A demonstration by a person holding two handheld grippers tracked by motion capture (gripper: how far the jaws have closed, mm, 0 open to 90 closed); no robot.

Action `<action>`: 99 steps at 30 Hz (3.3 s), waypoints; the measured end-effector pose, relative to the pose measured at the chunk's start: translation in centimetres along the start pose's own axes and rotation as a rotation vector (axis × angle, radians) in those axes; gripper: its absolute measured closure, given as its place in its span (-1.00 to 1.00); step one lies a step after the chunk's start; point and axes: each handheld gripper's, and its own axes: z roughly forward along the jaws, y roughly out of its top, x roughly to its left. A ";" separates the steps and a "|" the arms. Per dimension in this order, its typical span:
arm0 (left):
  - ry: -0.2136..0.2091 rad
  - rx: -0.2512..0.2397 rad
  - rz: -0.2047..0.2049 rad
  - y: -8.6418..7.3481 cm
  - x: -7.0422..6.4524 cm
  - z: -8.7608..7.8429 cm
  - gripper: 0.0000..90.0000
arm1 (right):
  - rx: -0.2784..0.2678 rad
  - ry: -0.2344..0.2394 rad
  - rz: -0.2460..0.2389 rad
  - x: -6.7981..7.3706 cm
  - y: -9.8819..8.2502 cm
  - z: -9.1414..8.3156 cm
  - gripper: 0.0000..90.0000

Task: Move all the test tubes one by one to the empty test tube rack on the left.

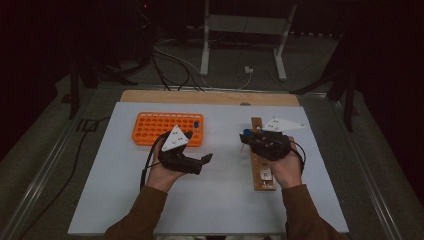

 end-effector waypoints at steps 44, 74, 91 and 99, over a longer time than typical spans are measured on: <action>-0.086 -0.007 0.083 0.1 -1.4 4.0 0.36 | 0.030 0.120 -0.040 3.9 0.8 3.9 0.71; -0.038 0.000 0.085 0.1 -0.7 3.5 0.72 | 0.002 0.126 0.012 2.9 -0.2 3.2 -0.56; 0.002 -0.014 0.060 0.2 0.6 2.1 0.72 | -0.041 0.107 0.028 2.2 -1.7 1.3 -0.86; 0.033 -0.025 0.051 0.2 1.4 1.3 0.72 | -0.057 0.086 0.035 1.6 -2.9 0.0 -0.89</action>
